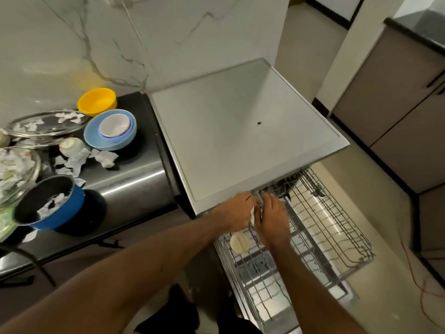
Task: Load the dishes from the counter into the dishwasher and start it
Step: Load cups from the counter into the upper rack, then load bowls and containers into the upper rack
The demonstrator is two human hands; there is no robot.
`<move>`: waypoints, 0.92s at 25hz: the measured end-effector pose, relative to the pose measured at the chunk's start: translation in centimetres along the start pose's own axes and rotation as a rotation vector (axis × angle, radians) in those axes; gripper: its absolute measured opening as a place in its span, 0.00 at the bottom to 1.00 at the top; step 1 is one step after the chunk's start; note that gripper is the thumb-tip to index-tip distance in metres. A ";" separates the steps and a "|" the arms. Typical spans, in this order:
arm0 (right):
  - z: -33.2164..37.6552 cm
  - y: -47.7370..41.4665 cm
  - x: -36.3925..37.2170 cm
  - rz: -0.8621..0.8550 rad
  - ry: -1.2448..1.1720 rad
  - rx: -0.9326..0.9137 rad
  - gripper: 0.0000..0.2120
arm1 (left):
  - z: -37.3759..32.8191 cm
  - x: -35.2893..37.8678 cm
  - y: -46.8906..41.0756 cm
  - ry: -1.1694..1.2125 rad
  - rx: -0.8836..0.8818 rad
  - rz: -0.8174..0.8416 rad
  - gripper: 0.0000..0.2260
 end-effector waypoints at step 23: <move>37.1 -11.7 8.1 0.554 0.201 -0.365 0.54 | 29.3 -19.7 15.9 -0.106 -0.466 -0.323 0.20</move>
Point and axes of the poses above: each hand's wrist, its own y-axis away from the middle knuckle, its own x-axis out of the palm, z = x × y, the point moved 4 cm from there along -y, towards the middle knuckle
